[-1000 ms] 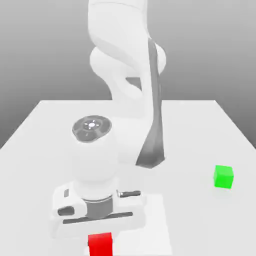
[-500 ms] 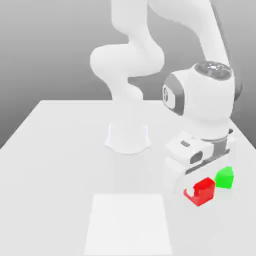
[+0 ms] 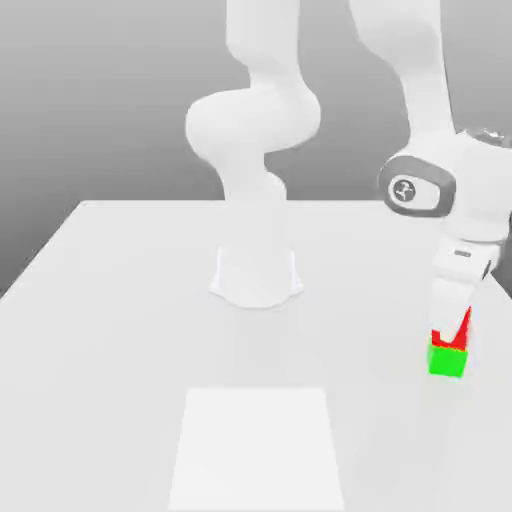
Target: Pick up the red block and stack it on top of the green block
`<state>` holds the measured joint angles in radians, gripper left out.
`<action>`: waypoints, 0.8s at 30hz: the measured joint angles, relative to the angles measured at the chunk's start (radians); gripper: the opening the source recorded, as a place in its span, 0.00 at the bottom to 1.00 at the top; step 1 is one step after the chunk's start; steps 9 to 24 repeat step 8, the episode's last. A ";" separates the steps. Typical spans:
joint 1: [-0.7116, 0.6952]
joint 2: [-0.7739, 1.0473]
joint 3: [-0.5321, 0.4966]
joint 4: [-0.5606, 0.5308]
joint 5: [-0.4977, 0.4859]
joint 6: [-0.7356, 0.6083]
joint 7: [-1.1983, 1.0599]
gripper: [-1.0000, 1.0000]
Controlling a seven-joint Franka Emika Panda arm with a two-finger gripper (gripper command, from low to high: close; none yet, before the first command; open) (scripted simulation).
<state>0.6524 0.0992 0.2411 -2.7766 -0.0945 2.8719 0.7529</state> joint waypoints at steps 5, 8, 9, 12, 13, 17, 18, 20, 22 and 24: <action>0.006 -0.054 0.009 -0.003 0.050 -0.049 -0.036 1.00; 0.025 -0.157 0.006 -0.007 0.122 -0.144 -0.087 1.00; 0.025 -0.157 0.006 -0.007 0.122 -0.144 -0.087 1.00; 0.025 -0.157 0.006 -0.007 0.122 -0.144 -0.087 1.00; 0.025 -0.157 0.006 -0.007 0.122 -0.144 -0.087 1.00; 0.025 -0.157 0.006 -0.007 0.122 -0.144 -0.087 1.00; 0.025 -0.157 0.006 -0.007 0.122 -0.144 -0.087 1.00; 0.025 -0.157 0.006 -0.007 0.122 -0.144 -0.087 1.00; 0.025 -0.157 0.006 -0.007 0.122 -0.144 -0.087 1.00; 0.025 -0.157 0.006 -0.007 0.122 -0.144 -0.087 1.00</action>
